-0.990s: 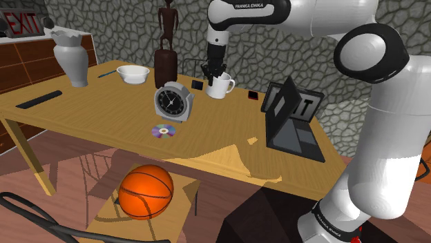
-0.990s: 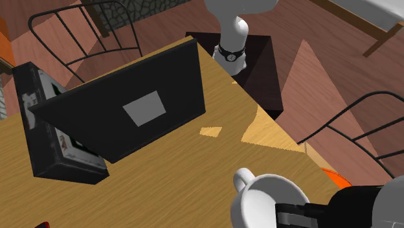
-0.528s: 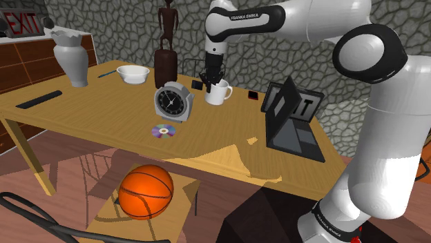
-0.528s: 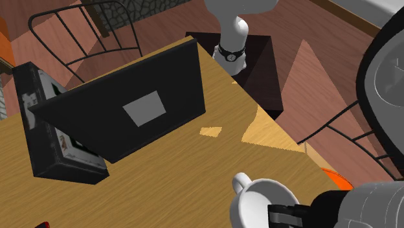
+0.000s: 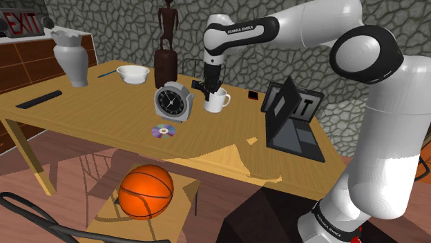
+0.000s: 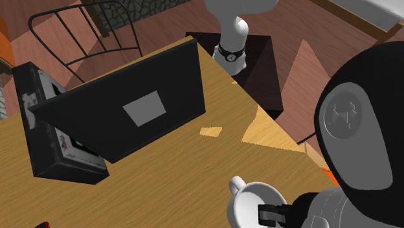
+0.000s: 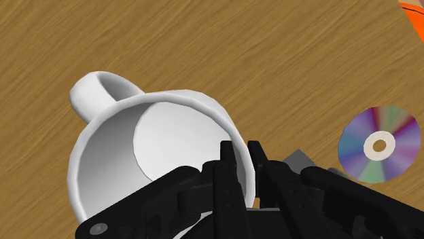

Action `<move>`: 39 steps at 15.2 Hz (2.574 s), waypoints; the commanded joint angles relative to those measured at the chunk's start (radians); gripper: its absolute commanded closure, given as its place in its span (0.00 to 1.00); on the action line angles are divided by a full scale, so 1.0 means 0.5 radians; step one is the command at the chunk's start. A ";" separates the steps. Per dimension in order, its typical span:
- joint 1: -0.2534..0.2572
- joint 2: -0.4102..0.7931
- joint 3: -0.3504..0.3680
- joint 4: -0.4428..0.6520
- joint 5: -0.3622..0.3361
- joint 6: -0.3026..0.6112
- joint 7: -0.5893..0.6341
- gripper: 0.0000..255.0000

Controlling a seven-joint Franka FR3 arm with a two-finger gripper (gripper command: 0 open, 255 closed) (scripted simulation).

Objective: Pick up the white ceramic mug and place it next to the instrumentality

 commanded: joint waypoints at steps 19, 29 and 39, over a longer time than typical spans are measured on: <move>-0.001 0.110 0.002 -0.241 0.007 0.352 -0.009 1.00; -0.001 0.068 0.001 -0.163 0.004 0.233 -0.007 0.00; -0.002 0.039 0.000 -0.083 0.002 0.124 -0.005 0.00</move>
